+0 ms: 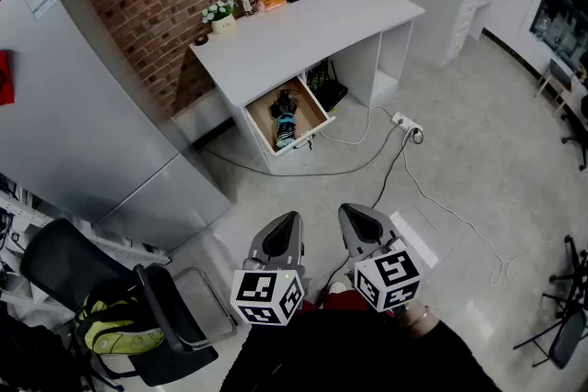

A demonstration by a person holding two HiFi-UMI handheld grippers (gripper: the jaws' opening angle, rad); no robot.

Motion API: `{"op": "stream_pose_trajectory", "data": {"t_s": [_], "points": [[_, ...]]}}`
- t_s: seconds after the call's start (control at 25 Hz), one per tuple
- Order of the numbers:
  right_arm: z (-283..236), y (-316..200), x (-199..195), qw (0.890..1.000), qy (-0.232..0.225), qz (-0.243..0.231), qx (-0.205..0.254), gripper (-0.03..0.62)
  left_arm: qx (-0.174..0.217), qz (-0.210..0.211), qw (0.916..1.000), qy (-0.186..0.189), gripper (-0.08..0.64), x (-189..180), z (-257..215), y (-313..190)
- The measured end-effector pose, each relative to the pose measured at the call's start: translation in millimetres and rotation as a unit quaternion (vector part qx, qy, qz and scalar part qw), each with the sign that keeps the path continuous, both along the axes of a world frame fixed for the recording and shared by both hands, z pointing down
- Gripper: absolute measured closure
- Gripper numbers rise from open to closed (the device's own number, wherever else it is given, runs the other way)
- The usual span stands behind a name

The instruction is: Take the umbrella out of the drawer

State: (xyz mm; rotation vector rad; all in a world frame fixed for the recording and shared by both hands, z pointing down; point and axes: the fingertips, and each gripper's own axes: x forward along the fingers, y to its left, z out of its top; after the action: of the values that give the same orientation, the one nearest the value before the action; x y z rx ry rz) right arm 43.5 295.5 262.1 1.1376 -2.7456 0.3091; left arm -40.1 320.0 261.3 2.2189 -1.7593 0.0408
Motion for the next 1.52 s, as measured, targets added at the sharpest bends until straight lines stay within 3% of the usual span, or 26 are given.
{"op": "stream_pose_trajectory", "data": {"t_s": [0.4, 0.92, 1.2, 1.52], "points": [[21.3, -1.3, 8.9, 0.998, -0.004, -0.03, -0.054, 0.594, -0.01, -0.015, 0.9998, -0.003, 0.557, 5.5, 3.7, -7.0], [22.5, -28.9, 4.2, 0.997, -0.002, -0.043, -0.07, 0.594, -0.034, -0.037, 0.9984, -0.029, 0.555, -9.0, 7.1, -32.4], [31.2, -73.7, -1.4, 0.996, 0.006, -0.022, -0.089, 0.594, -0.05, -0.057, 0.9969, -0.021, 0.555, -45.5, 21.2, -81.4], [55.5, -159.2, -15.7, 0.992, 0.032, 0.001, -0.121, 0.594, -0.088, -0.06, 0.9942, -0.012, 0.554, -83.3, 59.0, -177.6]]}}
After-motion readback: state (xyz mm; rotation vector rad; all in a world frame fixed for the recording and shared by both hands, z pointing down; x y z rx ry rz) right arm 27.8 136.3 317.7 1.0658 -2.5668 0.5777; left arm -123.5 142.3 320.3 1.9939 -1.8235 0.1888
